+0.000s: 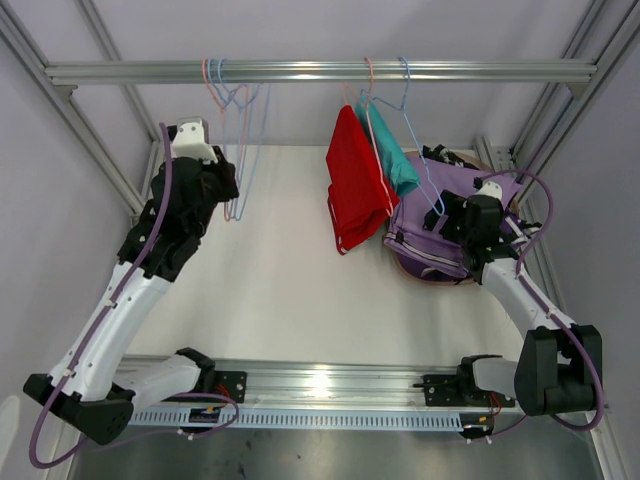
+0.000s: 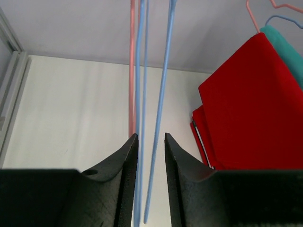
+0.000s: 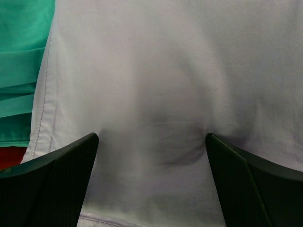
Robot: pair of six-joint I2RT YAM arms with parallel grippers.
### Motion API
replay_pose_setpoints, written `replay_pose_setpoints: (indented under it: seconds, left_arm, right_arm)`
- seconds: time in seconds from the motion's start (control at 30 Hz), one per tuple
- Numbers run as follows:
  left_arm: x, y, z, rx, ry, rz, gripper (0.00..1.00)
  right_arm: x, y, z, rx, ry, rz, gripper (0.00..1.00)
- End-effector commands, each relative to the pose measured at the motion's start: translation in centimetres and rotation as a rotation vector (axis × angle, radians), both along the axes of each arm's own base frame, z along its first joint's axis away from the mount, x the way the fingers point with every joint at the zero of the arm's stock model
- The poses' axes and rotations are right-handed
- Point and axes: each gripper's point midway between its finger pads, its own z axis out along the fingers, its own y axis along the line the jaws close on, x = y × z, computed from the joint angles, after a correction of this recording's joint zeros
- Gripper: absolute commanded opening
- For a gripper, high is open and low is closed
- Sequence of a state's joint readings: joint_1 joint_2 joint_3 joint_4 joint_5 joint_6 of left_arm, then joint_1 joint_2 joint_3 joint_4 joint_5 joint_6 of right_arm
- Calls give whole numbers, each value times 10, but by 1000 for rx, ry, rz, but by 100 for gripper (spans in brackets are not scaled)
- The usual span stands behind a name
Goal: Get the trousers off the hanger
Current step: Place the hanger at the clothesline, then pick up the hanger from the clothesline.
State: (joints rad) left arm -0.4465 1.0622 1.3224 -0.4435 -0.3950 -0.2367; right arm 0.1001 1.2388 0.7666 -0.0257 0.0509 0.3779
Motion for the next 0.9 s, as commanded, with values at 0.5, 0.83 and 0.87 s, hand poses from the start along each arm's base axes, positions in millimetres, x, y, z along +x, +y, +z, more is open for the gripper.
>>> replay_pose_setpoints:
  seconds: [0.5, 0.83, 0.87]
  left_arm:
    - [-51, -134, 84, -304, -107, -611, 47]
    - [-19, -231, 57, -431, -14, -867, 60]
    - [-18, -237, 58, -439, -18, -885, 61]
  right_arm:
    - [-8, 17, -17, 41, 69, 76, 99]
    - [-8, 20, -18, 49, 73, 94, 100]
    - [-8, 20, -18, 50, 72, 97, 100]
